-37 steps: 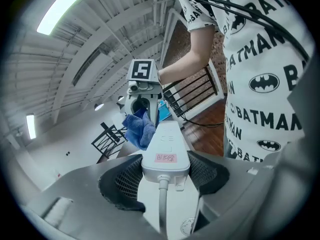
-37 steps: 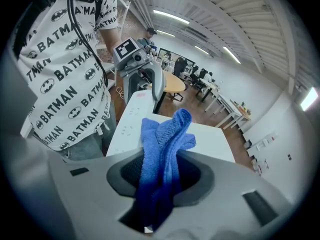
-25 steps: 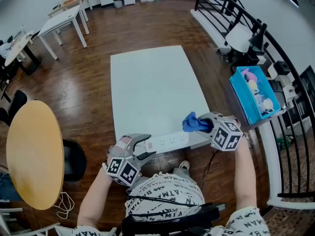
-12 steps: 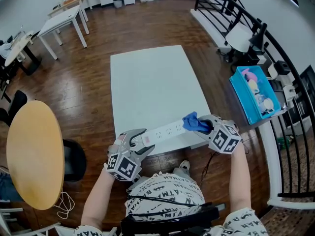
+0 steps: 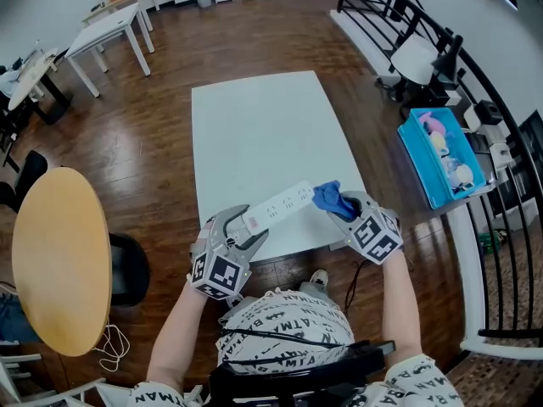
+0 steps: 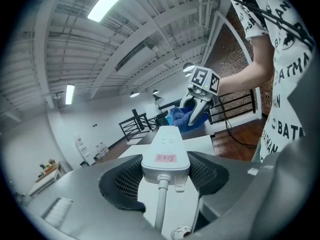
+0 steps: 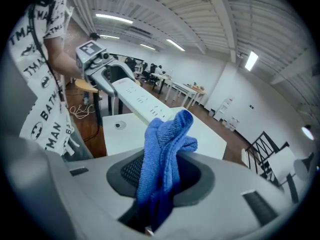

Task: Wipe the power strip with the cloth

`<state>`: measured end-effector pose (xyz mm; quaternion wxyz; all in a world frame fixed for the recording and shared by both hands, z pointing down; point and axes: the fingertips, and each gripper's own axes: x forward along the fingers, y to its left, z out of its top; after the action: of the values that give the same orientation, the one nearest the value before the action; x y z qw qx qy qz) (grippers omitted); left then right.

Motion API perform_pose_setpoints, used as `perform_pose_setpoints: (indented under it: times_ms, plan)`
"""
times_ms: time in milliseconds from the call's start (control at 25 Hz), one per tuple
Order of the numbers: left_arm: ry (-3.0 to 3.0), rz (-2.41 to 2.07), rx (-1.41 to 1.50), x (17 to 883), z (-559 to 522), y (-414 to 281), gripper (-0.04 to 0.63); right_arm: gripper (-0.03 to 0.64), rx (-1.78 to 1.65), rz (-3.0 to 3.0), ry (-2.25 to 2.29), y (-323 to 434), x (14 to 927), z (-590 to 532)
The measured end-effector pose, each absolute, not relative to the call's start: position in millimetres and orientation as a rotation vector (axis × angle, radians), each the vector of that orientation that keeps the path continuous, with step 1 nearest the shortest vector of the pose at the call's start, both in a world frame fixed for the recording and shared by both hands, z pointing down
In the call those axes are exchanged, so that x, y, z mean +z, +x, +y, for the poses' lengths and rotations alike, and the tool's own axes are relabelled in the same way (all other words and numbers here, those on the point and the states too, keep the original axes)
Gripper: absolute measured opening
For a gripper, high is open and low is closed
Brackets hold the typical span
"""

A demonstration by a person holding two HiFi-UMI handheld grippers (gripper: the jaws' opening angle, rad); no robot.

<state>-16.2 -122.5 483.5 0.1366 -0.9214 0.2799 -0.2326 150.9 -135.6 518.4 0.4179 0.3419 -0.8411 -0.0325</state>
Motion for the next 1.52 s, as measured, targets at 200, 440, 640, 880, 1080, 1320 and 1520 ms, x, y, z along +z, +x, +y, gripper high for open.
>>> perform_pose_setpoints:
  times_ms: [200, 440, 640, 880, 1080, 1320, 1520]
  plan:
    - [-2.681, 0.936, -0.666, 485.1, -132.4, -14.6, 0.282, 0.137, 0.08, -2.118, 1.075, 139.4, 519.1, -145.2]
    - [-2.687, 1.017, -0.652, 482.7, -139.5, -14.3, 0.282, 0.137, 0.167, -2.201, 1.095, 113.5, 517.8, -141.2]
    - [-2.692, 1.056, -0.638, 483.7, -142.9, -14.0, 0.282, 0.137, 0.163, -2.233, 1.037, 86.2, 516.4, -130.9]
    - [-2.689, 1.124, -0.619, 483.1, -148.4, -15.0, 0.282, 0.137, 0.165, -2.292, 1.014, 54.9, 510.1, -120.5]
    - [-2.694, 1.15, -0.611, 484.9, -151.3, -13.7, 0.282, 0.137, 0.167, -2.307, 0.984, 41.6, 511.1, -114.1]
    - [-2.693, 1.173, -0.594, 483.4, -152.7, -14.3, 0.282, 0.137, 0.139, -2.313, 0.953, 32.4, 508.9, -108.9]
    - [-2.693, 1.151, -0.589, 480.1, -148.7, -13.2, 0.282, 0.137, 0.169, -2.315, 0.988, 41.1, 507.9, -112.3]
